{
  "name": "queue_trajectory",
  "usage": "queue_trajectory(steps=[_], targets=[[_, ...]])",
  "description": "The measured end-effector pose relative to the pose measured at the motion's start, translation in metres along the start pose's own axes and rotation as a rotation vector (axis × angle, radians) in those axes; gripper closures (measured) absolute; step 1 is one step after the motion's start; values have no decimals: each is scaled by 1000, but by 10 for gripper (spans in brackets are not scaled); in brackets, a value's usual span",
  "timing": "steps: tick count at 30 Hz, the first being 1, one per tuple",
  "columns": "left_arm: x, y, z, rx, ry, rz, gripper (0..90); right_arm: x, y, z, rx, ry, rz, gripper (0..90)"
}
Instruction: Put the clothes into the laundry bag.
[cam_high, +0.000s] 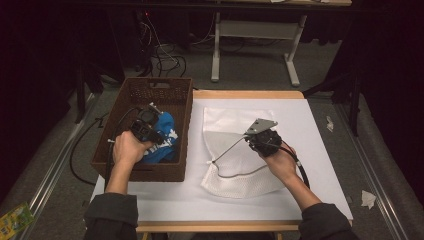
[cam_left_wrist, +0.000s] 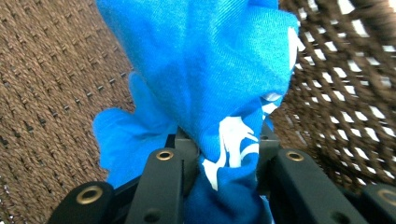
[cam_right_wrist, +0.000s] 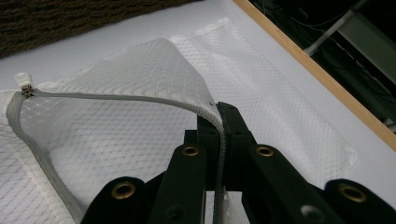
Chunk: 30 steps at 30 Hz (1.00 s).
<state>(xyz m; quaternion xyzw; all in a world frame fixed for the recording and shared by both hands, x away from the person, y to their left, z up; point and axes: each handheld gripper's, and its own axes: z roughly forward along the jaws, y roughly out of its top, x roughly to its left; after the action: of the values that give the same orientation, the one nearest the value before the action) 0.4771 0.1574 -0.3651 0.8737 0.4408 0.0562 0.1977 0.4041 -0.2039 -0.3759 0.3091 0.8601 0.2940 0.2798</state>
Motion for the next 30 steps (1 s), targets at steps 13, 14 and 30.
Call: queue_trajectory(steps=[13,14,30], targets=[[-6,-11,-26,-116,-9,14,718,1,0,-2,1,1,5,893],[-7,-13,-28,-122,-8,17,718,1,0,-2,3,2,7,893],[-12,-29,-59,-248,-14,23,717,1,-1,-1,0,4,12,893]])
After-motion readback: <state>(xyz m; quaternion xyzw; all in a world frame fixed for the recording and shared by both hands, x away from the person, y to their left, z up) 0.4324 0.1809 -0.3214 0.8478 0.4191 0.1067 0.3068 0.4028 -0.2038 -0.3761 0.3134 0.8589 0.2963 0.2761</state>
